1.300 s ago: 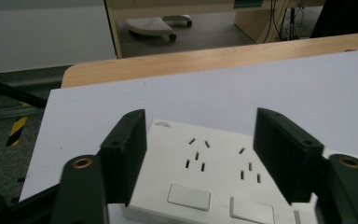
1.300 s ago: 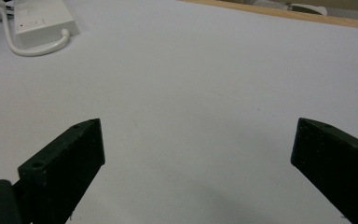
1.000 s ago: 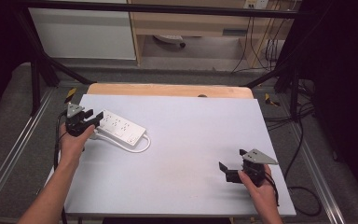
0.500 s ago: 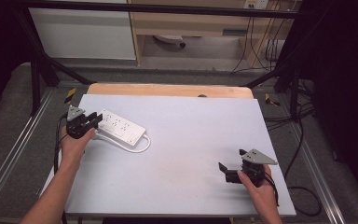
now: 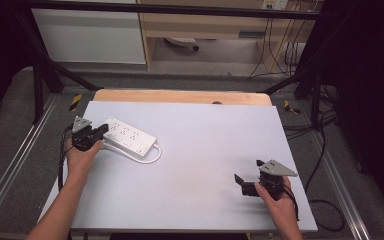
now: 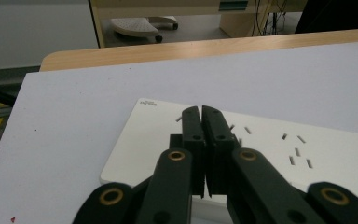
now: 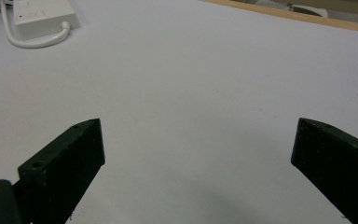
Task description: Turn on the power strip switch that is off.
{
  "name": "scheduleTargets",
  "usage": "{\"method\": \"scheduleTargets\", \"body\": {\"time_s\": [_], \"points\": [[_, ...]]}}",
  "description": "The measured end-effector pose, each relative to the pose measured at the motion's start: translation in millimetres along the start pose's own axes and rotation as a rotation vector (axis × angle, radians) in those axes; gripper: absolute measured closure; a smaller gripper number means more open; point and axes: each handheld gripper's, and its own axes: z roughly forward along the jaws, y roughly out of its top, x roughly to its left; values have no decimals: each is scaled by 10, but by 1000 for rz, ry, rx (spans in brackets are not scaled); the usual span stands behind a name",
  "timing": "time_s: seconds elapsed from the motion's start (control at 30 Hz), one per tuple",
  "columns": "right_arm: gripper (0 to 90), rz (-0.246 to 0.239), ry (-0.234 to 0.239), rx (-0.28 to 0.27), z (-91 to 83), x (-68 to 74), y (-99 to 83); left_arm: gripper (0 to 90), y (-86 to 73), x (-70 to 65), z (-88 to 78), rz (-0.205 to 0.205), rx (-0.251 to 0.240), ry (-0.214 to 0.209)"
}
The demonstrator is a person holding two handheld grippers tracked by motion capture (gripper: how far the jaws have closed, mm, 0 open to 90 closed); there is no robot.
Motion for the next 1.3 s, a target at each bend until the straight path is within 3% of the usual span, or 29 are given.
{"method": "scheduleTargets", "body": {"time_s": [0.4,0.97,1.3], "points": [[32,-2,2,1,4,-1,1,900,-20,-19,-4,-12,-2,-14],[31,1,4,4,3,-6,-3,900,-113,38,68,-5,39,10],[31,-1,5,4,2,-5,-4,900,-139,39,105,2,61,4]]}}
